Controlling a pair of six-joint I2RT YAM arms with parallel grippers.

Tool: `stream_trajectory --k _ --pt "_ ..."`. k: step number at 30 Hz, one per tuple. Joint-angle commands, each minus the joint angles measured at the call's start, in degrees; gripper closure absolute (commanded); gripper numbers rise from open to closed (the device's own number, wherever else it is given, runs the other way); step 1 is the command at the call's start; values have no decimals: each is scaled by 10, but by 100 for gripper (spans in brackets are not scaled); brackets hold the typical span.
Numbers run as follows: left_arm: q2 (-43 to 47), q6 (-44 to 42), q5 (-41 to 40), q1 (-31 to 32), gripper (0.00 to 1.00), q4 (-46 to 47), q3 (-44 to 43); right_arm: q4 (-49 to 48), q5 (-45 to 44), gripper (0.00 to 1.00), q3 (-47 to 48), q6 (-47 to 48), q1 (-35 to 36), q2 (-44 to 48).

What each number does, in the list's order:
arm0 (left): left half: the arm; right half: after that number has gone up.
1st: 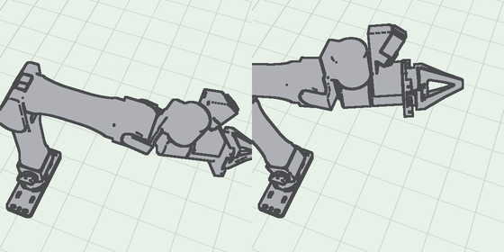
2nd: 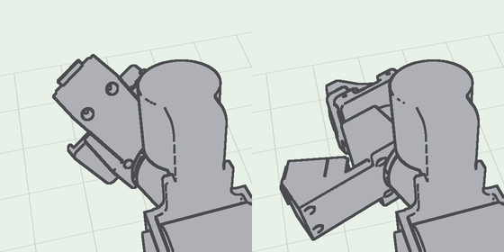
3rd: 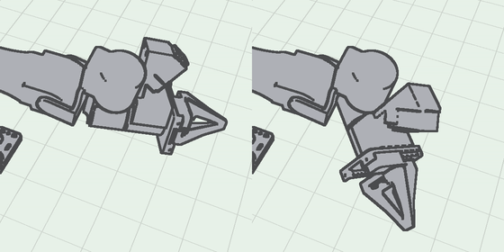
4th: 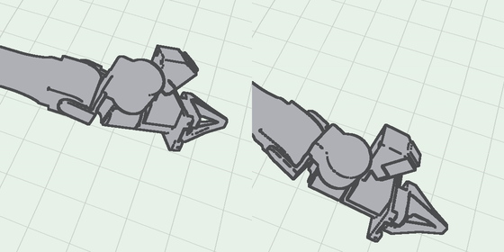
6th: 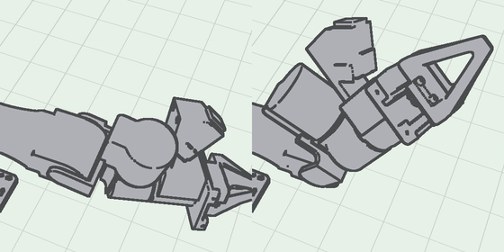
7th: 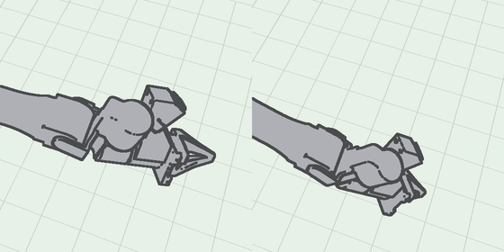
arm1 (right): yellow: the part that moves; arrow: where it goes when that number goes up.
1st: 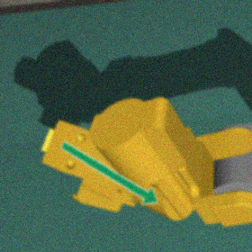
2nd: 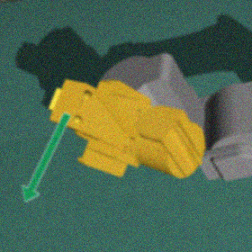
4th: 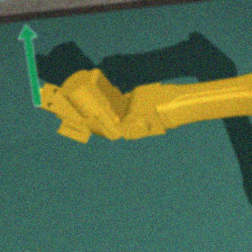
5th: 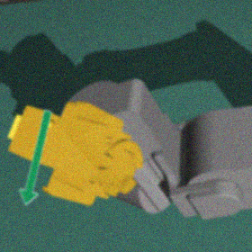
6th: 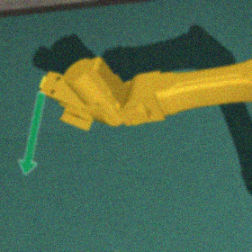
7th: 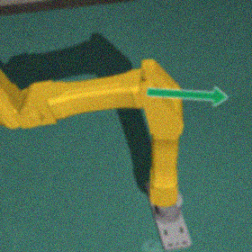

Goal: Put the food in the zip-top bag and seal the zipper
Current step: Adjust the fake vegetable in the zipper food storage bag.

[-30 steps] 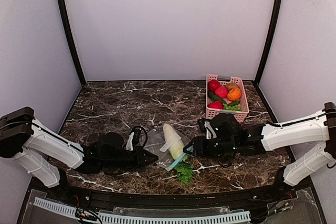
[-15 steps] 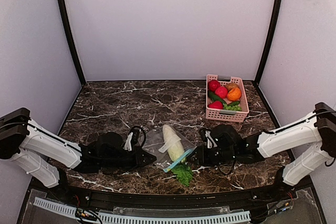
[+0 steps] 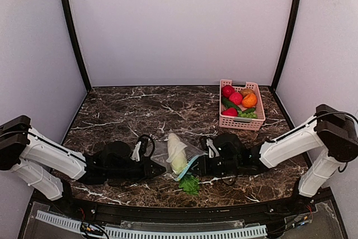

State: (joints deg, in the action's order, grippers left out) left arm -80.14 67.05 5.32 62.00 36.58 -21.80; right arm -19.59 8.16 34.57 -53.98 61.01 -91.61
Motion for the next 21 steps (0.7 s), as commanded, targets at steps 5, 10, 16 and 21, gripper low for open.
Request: stream_trajectory --k 5,10,16,21 --pt "11 -15 15 2 99 -20 8 -101 22 69 57 15 11 -63" --pt "9 -17 14 2 99 -19 10 -111 36 71 82 15 18 -96" --pt "2 -11 16 3 99 1 13 -109 30 72 77 10 24 -101" --pt "32 0 -17 3 99 -7 41 -50 -23 62 47 7 24 -35"
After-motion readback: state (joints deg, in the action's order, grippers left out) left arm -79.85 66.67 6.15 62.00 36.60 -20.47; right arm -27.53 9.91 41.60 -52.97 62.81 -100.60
